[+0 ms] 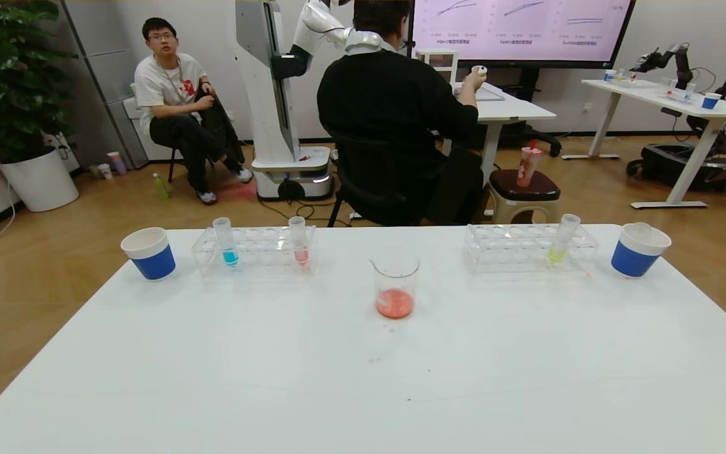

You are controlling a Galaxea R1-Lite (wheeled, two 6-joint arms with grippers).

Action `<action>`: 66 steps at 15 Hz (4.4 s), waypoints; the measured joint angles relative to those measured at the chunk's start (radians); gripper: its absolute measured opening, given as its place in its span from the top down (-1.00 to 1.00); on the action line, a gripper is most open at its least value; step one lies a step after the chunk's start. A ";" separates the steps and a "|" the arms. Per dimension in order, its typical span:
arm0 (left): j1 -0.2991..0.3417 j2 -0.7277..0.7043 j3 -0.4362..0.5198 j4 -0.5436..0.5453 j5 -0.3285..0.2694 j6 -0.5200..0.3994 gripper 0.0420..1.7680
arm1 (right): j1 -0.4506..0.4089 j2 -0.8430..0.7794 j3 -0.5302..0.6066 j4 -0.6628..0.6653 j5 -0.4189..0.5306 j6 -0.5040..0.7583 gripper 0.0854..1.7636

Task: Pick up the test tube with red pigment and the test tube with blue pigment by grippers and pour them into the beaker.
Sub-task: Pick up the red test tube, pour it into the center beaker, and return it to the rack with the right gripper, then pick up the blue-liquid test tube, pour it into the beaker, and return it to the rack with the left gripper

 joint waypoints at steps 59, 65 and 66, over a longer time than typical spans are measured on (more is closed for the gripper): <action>0.008 2.076 -0.594 -1.361 -0.004 -0.024 -0.97 | -0.001 -0.046 0.166 0.213 0.003 0.093 -0.97; 0.002 2.204 -0.818 -1.327 0.043 -0.029 -0.97 | -0.001 -0.046 0.166 0.213 0.003 0.093 -0.97; 0.000 2.227 -0.861 -1.311 0.044 -0.030 -0.97 | -0.001 -0.046 0.166 0.213 0.002 0.093 -0.97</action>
